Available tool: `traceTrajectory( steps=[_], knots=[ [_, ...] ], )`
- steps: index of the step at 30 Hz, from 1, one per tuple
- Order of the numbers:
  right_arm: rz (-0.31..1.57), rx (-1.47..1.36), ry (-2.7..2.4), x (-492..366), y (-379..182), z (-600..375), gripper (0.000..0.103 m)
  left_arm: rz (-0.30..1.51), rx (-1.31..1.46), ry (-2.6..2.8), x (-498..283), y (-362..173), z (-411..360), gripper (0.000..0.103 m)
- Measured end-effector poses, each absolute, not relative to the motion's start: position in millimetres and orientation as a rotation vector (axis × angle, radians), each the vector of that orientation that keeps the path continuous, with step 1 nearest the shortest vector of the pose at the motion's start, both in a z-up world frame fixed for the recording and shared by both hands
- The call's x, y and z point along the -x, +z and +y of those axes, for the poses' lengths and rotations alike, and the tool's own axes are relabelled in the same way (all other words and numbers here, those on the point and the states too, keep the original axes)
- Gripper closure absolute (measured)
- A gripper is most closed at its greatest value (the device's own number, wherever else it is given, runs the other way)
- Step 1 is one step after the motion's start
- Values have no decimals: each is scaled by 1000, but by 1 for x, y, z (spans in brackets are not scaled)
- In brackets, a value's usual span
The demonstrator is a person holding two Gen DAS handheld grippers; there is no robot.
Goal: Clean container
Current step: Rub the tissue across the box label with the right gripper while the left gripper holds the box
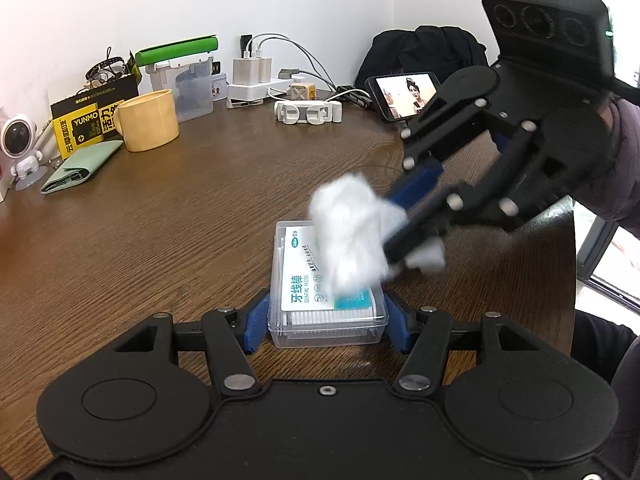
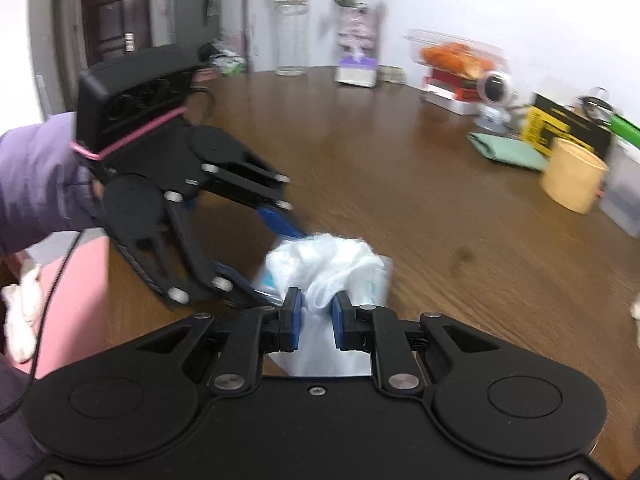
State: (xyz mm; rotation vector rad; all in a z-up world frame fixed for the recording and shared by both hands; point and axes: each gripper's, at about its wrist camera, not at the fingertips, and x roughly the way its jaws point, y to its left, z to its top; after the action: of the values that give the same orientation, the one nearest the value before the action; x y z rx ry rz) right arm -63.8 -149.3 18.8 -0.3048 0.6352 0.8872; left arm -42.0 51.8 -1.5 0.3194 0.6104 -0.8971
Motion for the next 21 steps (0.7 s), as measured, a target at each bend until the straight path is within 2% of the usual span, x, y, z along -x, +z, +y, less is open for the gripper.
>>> traceTrajectory(
  steps=[12,21],
  knots=[
    [621,258,840,32,18,-138,85,609,-318,-897,42,-2,53,45],
    [638,291,1002,58,19,-125,84,611,-314,-905,41,-2,53,45]
  ],
)
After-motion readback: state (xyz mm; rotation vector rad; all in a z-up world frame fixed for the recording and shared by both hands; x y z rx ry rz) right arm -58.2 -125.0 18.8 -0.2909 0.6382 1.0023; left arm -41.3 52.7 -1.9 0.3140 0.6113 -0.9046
